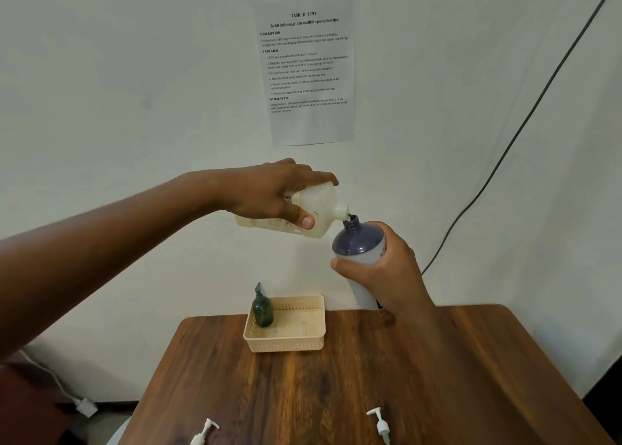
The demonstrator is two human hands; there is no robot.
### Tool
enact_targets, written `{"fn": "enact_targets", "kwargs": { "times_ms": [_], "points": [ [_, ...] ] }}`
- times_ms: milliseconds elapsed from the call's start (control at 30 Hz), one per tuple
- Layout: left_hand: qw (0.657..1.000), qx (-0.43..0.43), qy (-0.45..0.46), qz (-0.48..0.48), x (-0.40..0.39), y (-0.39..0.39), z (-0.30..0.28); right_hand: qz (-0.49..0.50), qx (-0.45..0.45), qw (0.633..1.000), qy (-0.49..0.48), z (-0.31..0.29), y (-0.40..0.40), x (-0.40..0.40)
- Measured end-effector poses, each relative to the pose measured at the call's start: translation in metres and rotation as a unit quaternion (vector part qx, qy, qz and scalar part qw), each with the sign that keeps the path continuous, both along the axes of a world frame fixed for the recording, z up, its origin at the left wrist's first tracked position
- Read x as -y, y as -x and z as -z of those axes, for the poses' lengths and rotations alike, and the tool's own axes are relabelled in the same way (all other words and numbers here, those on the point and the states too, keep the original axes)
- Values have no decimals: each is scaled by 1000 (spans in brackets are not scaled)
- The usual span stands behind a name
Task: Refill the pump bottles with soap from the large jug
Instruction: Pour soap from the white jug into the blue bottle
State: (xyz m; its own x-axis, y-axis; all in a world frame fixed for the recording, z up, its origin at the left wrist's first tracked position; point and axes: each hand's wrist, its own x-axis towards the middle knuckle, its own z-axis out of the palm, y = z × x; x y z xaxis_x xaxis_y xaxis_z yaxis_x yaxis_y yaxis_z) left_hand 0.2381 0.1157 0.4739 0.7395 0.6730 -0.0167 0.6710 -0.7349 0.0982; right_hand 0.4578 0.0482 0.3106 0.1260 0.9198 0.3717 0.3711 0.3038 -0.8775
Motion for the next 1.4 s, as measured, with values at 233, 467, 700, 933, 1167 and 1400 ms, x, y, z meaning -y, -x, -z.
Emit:
{"fn": "enact_targets", "kwargs": {
  "times_ms": [233,467,700,933,1167,1400],
  "points": [
    [1000,0,-2,16,3,-1,-5,7,5,1000,0,-4,2,2],
    [1000,3,-2,27,5,-2,-10,16,6,1000,-5,-9,4,4],
    [999,-7,-6,31,3,-3,-14,18,8,1000,-6,-11,4,4],
    [999,1,-11,43,-1,-3,-16,14,12,1000,-5,-11,3,4],
    [998,-5,-17,57,-1,-5,-18,11,9,1000,-7,-11,3,4],
    [998,1,-8,62,-1,-5,-20,9,8,1000,-7,-14,3,5]
  ]
}}
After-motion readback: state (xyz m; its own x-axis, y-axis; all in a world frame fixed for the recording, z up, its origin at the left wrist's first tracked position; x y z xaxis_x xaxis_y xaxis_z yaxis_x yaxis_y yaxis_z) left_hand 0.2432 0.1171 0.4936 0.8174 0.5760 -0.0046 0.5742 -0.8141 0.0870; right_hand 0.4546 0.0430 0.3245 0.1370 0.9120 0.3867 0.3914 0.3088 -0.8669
